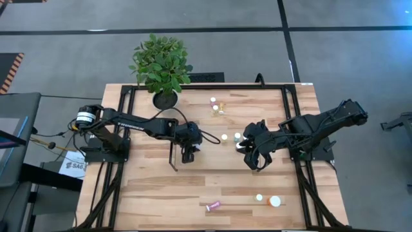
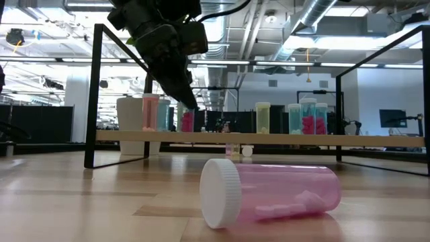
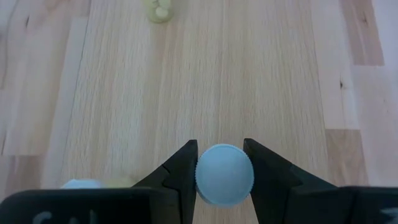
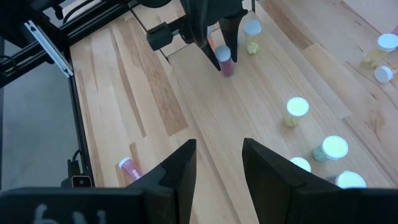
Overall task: Pick and place medicine bottles onto shelf by color
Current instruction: Put the blue pill bottle on the shelf, then put the pink pill bottle on the shelf
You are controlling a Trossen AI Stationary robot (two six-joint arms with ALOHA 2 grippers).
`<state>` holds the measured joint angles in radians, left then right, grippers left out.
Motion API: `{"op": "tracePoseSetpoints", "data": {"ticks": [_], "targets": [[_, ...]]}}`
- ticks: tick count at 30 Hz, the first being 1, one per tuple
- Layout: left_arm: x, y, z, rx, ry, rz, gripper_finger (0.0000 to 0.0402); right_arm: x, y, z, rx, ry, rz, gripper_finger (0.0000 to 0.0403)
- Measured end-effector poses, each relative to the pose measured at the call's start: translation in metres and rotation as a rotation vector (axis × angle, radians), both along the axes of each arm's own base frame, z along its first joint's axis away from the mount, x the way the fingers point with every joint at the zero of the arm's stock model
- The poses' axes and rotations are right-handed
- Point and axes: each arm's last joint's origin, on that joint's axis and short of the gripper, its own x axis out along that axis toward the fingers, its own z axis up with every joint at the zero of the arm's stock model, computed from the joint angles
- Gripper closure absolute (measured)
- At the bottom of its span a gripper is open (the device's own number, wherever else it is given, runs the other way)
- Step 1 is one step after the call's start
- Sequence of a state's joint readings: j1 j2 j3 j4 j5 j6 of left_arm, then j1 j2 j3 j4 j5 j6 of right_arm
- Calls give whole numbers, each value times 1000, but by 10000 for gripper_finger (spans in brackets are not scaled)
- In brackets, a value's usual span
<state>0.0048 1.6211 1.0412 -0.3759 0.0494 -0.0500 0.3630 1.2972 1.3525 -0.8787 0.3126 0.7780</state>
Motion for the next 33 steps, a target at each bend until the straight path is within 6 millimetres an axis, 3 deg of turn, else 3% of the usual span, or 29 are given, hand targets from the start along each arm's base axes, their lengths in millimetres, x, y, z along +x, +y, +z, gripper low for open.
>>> {"op": "tracePoseSetpoints", "data": {"ticks": [4,14,28,33], "targets": [[0,0,0,-11,1,14,295,0,0,0,0,0,0,249],[-1,-1,0,-32,2,-2,235,0,0,0,0,0,0,249],[-11,-3,39,-91,-166,-21,233,0,0,0,0,0,0,249],[-11,-16,55,-110,-273,-47,233,0,0,0,0,0,0,249]]}}
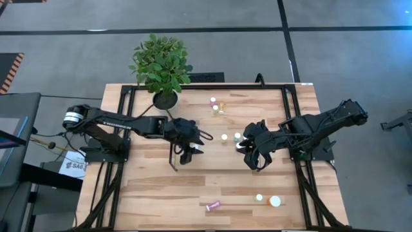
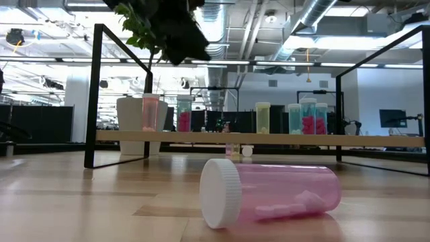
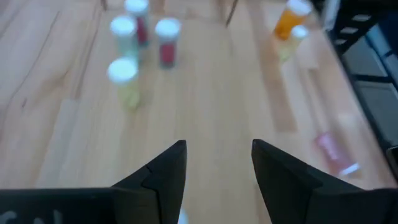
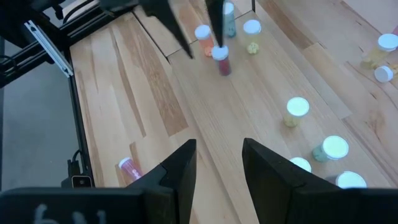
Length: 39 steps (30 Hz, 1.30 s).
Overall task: Pick and place medicine bottles onto shelf by color
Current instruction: Put the pink pill bottle on the shelf
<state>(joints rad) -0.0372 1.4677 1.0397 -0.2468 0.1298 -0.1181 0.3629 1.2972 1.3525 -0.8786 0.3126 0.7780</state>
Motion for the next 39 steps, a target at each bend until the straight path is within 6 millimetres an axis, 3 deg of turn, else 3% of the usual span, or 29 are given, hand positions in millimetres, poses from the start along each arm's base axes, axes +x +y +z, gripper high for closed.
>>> {"op": "tracePoseSetpoints", "data": {"ticks": [7,20,28,31,39], "targets": [[8,-40,18,25,-120,3,233,0,0,0,0,0,0,249],[31,-116,33,-42,-159,138,233,0,0,0,0,0,0,249],[17,-142,30,-182,-83,236,233,0,0,0,0,0,0,249],[15,-159,21,-247,-39,234,233,0,0,0,0,0,0,249],[16,-206,-35,-334,168,241,233,3,-2,2,11,-29,-12,249]]}}
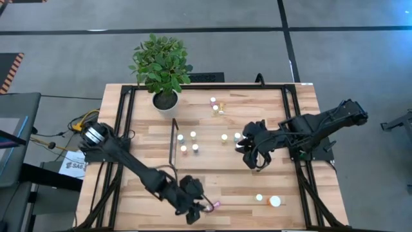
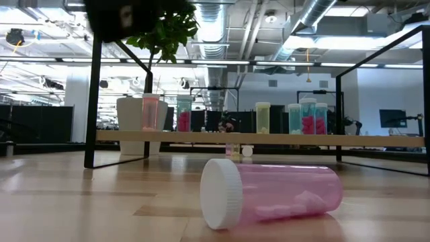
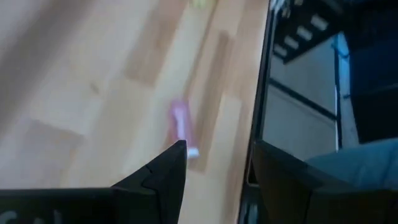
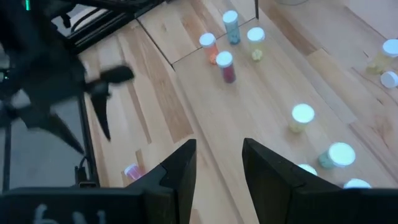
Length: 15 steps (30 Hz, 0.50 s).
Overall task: Pick and place medicine bottles onto shelf by color
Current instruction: Put the pink pill bottle on the shelf
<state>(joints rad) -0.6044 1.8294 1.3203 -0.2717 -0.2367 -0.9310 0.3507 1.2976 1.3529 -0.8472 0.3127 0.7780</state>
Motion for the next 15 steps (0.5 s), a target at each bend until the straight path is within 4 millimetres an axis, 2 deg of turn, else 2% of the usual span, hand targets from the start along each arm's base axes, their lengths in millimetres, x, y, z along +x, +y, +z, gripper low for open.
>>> {"op": "tracePoseSetpoints", "data": {"ticks": [4,9,12,15], "targets": [[5,-17,-22,1,51,-30,240,3,-3,2,11,-30,-14,249],[13,-28,-46,63,105,-67,256,5,-3,3,57,-38,-11,249],[21,-35,-52,75,102,-86,262,4,0,3,91,-23,44,249],[23,-33,-54,118,118,-91,264,2,4,1,102,11,129,249]]}}
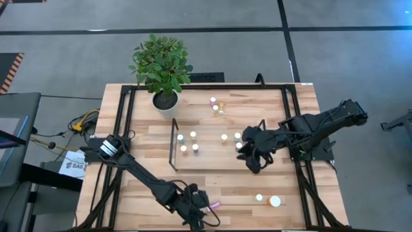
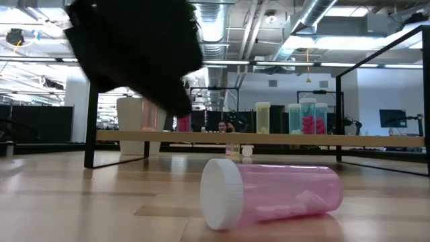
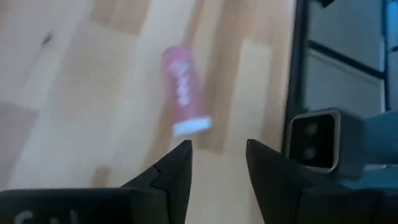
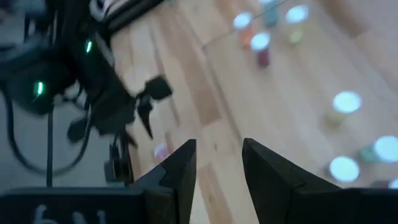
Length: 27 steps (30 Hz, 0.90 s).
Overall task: Pick and place medicine bottles onto shelf by color
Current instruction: Put the pink pill bottle on the shelf
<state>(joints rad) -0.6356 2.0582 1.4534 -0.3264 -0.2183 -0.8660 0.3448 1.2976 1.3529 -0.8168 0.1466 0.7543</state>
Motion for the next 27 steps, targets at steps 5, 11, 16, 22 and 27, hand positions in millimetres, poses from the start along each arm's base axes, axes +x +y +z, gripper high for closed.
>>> {"op": "tracePoseSetpoints", "data": {"ticks": [5,11,16,22,27], "targets": [[3,5,0,15,2,3,257,-7,9,-4,8,63,104,249],[3,4,2,-60,32,14,233,-13,24,-4,-32,57,203,249],[2,2,2,-127,68,12,228,-13,29,-2,-15,24,218,249],[-7,0,-2,-198,226,-97,235,-5,32,6,114,-52,155,249],[-31,-14,8,-114,240,-130,247,19,50,-8,102,-94,161,249]]}}
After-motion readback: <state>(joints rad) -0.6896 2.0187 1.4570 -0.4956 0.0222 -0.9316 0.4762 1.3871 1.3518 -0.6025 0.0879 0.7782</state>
